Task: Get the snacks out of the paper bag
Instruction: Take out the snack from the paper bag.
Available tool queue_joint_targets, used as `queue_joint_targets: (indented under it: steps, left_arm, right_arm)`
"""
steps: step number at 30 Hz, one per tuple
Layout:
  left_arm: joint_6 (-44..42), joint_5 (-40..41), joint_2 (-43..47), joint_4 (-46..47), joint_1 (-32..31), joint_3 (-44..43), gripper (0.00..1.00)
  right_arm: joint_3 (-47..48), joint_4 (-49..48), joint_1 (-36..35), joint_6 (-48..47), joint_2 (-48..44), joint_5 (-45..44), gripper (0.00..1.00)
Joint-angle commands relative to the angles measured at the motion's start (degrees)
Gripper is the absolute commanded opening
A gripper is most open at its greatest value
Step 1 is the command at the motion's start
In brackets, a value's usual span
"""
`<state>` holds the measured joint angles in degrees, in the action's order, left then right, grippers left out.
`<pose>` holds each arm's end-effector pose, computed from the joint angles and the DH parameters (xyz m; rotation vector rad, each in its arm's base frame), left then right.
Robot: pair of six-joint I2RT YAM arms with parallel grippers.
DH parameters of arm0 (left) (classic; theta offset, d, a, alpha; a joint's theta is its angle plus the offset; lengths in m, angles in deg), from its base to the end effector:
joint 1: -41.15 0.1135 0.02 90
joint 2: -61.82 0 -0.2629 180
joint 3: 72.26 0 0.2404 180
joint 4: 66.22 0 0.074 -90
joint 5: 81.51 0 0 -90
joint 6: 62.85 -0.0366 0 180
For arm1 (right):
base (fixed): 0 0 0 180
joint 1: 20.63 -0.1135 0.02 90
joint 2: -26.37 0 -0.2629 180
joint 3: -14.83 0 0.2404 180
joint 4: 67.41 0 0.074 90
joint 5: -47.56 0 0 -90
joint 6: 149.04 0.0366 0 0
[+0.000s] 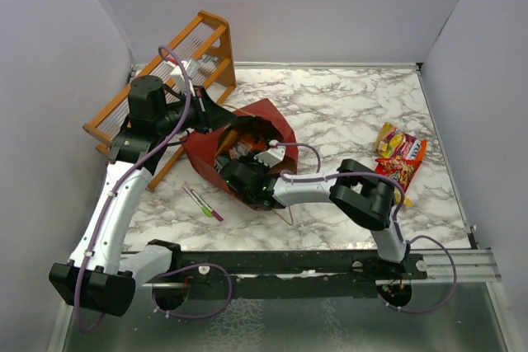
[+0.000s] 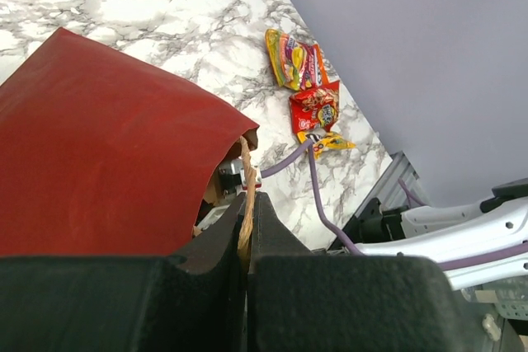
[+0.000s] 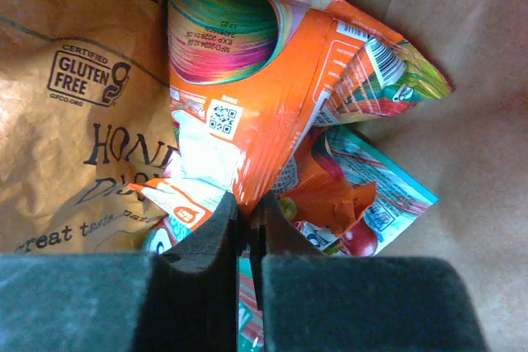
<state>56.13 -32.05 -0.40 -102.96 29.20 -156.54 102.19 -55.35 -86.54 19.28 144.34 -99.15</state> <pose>0.2091 -0.0686 0.4106 0.2467 1.9011 -1.1354 0.1991 0.3704 0.1595 0.6625 1.8698 0.4852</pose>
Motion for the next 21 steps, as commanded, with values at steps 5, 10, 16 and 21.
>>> queue_joint_targets:
  steps: [5, 10, 16, 21]
  left_arm:
    - [0.29, -1.14, 2.97, 1.04, 0.34, 1.32, 0.0]
    - [0.08, -1.15, 2.9, 1.58, 0.34, 1.71, 0.0]
    - [0.22, -1.06, 2.48, 2.35, 0.35, 1.45, 0.0]
    - [0.91, -1.34, 2.32, 3.04, 0.34, 1.45, 0.0]
  right_arm:
    - [-8.81, 1.97, 0.65, -4.94, -11.28, 9.69, 0.01]
    - [-17.57, -1.66, 0.61, -10.96, -21.67, 19.63, 0.01]
    - [-26.63, -3.11, 0.61, -17.96, -32.86, 30.61, 0.01]
    - [-32.99, -3.88, 0.61, -28.68, -42.3, 38.68, 0.01]
